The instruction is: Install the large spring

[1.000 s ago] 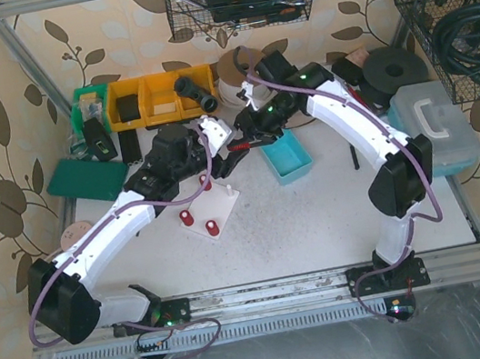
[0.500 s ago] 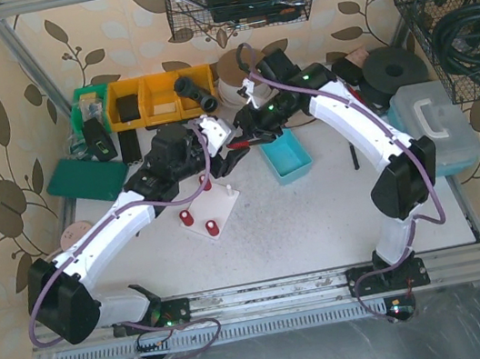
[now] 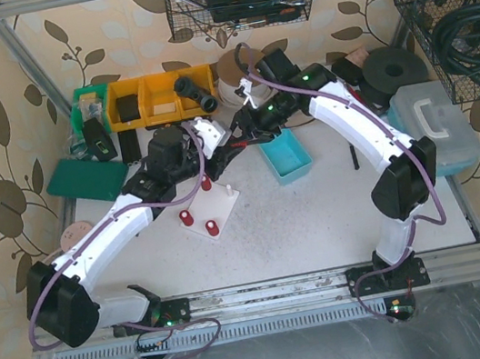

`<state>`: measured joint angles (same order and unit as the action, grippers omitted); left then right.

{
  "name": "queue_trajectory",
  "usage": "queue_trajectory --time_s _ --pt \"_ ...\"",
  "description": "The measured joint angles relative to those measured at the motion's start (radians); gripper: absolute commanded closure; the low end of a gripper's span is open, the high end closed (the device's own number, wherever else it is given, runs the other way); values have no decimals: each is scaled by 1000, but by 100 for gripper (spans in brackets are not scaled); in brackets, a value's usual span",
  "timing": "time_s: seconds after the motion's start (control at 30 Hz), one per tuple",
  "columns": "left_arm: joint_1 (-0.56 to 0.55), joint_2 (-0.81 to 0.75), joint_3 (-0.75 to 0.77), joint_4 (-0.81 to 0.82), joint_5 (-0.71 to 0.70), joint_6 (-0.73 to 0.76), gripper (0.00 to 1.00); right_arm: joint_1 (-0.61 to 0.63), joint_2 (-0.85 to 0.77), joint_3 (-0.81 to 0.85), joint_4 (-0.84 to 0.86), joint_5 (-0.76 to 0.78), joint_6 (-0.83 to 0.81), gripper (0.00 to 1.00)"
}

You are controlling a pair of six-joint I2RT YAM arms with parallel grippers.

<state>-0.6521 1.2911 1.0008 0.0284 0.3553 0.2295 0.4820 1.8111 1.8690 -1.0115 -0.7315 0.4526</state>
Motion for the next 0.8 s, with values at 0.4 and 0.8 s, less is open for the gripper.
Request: queue_trajectory --time_s 0.4,0.8 --pt "37 -9 -8 -3 71 -24 100 2 -3 -15 14 -18 6 20" --pt "38 -9 -8 -158 -52 -13 100 -150 -85 -112 49 172 50 0"
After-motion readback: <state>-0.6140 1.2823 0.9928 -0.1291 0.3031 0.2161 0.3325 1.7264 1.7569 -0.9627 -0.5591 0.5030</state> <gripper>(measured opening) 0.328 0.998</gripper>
